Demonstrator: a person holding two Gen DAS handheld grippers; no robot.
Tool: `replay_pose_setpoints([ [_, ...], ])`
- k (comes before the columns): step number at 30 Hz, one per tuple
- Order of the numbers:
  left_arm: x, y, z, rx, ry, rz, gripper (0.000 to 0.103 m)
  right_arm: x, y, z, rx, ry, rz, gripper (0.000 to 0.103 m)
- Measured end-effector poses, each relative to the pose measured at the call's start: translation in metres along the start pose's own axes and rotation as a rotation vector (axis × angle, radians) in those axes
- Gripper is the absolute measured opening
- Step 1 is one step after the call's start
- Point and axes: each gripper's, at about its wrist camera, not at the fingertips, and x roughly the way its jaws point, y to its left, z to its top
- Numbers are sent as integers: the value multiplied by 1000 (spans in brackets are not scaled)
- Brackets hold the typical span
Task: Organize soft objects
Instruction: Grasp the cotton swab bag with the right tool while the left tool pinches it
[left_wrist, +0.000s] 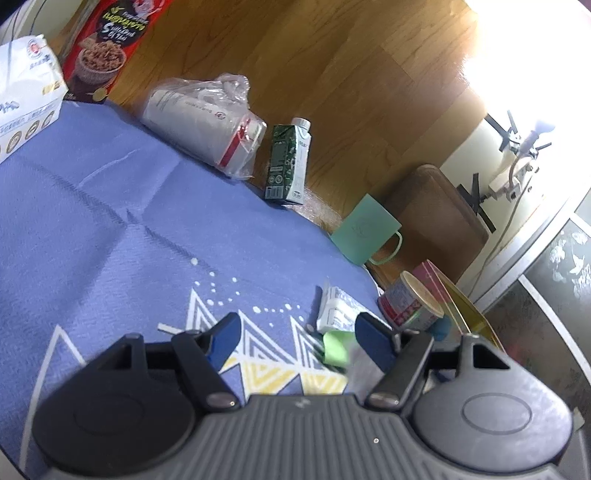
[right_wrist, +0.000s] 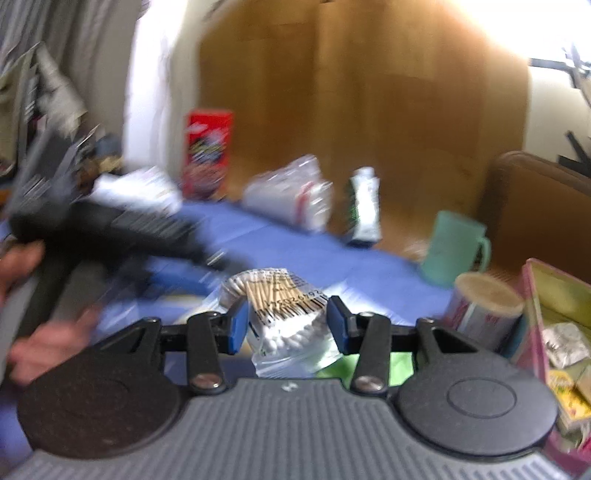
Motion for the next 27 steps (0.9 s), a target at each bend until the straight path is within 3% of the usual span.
replay_pose_setpoints([
  [5, 0, -4, -2, 23, 10, 0, 73, 8, 16, -19, -20, 86, 3, 54],
  [8, -2, -8, -3, 41, 15, -2, 76, 11, 10, -18, 30, 100, 13, 75],
  [11, -7, -14, -5, 69, 14, 1, 83, 3, 6, -17, 53, 85, 8, 83],
  [19, -29, -30, -13, 90, 50, -33, 89, -4, -8, -32, 172, 128, 44, 83],
  [27, -29, -43, -21, 113, 102, -46, 81, -3, -9, -37, 216, 148, 69, 82],
])
